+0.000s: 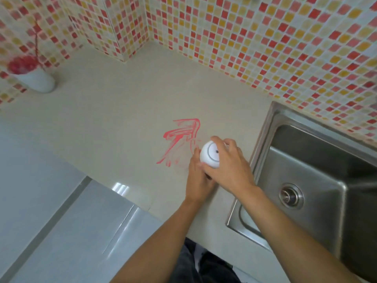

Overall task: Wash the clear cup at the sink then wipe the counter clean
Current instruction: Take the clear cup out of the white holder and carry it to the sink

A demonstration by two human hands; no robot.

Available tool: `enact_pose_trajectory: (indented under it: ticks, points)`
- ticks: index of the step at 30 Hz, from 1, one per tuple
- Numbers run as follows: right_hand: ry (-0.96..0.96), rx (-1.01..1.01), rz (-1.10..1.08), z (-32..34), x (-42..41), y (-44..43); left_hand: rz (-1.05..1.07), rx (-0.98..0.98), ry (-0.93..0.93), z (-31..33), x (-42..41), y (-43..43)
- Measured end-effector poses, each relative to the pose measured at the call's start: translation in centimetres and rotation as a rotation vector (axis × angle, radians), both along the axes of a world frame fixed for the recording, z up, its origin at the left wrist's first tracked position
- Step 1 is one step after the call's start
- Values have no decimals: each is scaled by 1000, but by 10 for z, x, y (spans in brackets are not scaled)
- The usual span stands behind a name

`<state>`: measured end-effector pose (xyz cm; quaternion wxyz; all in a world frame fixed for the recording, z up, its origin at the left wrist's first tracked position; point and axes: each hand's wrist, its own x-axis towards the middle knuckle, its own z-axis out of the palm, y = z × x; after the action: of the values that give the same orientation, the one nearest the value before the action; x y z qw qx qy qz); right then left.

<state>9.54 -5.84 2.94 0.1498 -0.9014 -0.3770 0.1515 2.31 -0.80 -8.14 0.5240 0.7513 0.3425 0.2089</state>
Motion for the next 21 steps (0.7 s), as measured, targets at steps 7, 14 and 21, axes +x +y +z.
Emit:
enact_pose_trajectory:
  ticks: [7,14,21]
  points:
    - [-134,-138,-73,2,-4,12,-50,87,46,0,1,4]
    - [-97,-175,30,13,7,6,-90,90,83,-6,0,4]
    - [-27,-215,154,15,22,0,-77,127,170,-11,-1,-2]
